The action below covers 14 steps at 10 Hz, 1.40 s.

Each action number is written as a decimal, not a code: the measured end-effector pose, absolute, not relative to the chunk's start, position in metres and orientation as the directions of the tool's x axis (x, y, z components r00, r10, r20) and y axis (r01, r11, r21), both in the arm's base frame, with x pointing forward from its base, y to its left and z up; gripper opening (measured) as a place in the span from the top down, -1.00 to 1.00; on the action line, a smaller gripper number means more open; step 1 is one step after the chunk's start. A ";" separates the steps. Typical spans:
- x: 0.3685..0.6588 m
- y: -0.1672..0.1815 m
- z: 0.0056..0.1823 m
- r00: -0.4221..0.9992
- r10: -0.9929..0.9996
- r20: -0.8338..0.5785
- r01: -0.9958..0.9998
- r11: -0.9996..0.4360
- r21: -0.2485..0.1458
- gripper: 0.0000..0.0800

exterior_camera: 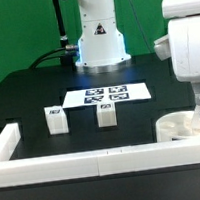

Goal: Assemble stool

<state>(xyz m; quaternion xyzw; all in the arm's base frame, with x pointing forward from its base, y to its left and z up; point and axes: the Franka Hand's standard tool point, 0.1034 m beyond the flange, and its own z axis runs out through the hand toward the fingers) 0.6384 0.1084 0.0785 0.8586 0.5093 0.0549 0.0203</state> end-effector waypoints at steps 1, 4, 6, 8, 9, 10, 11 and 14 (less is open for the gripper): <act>0.638 0.108 0.078 0.475 0.877 0.074 0.872 -0.480 0.091 0.17; 0.639 0.106 0.079 0.502 0.861 0.078 0.857 -0.508 0.090 0.16; 0.640 0.099 0.079 0.646 0.757 0.098 0.755 -0.652 0.069 0.16; 0.641 0.098 0.077 0.856 0.504 0.119 0.505 -0.863 0.018 0.16; 0.637 0.101 0.076 0.943 0.315 0.103 0.320 -0.947 -0.029 0.16; 0.634 0.106 0.076 0.991 0.109 0.071 0.114 -0.990 -0.079 0.16; 0.634 0.112 0.075 0.997 -0.019 0.072 -0.012 -0.995 -0.097 0.15; 0.635 0.112 0.075 0.983 -0.172 0.070 -0.164 -0.980 -0.108 0.15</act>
Offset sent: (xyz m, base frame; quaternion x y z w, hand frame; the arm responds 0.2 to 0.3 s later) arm 0.0000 0.0000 0.0000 0.0000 0.0000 0.0650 0.9979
